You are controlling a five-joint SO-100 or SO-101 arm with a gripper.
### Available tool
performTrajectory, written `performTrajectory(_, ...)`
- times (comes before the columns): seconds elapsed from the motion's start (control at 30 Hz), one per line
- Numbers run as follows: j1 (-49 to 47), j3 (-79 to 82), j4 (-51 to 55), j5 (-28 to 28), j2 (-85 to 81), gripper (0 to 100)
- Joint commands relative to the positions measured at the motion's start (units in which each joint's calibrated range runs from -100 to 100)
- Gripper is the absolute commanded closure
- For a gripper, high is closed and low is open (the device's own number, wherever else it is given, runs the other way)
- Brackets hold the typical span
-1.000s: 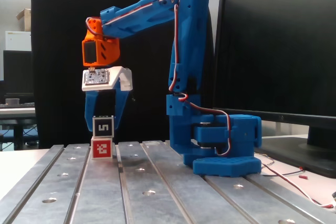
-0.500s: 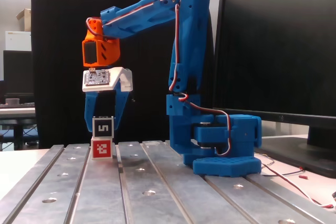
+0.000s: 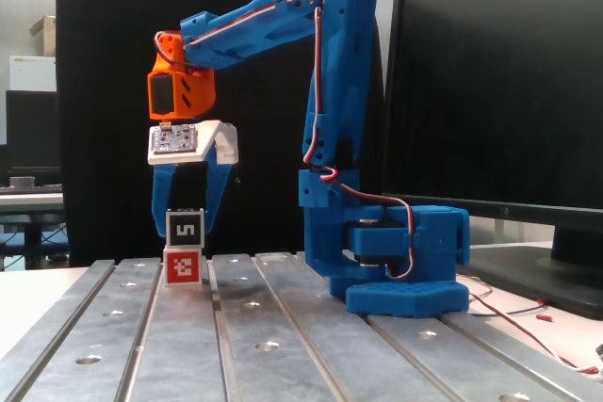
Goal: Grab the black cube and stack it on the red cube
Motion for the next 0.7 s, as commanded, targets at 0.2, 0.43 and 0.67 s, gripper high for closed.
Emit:
performTrajectory(0.2,-0.43,-1.08,0.03,0.34,-1.96,80)
performTrajectory(0.43,-0.50,-1.08,0.03,0.39,-1.96,77)
performTrajectory(0.67,-1.38,-1.08,0.54,0.23,-2.46,76)
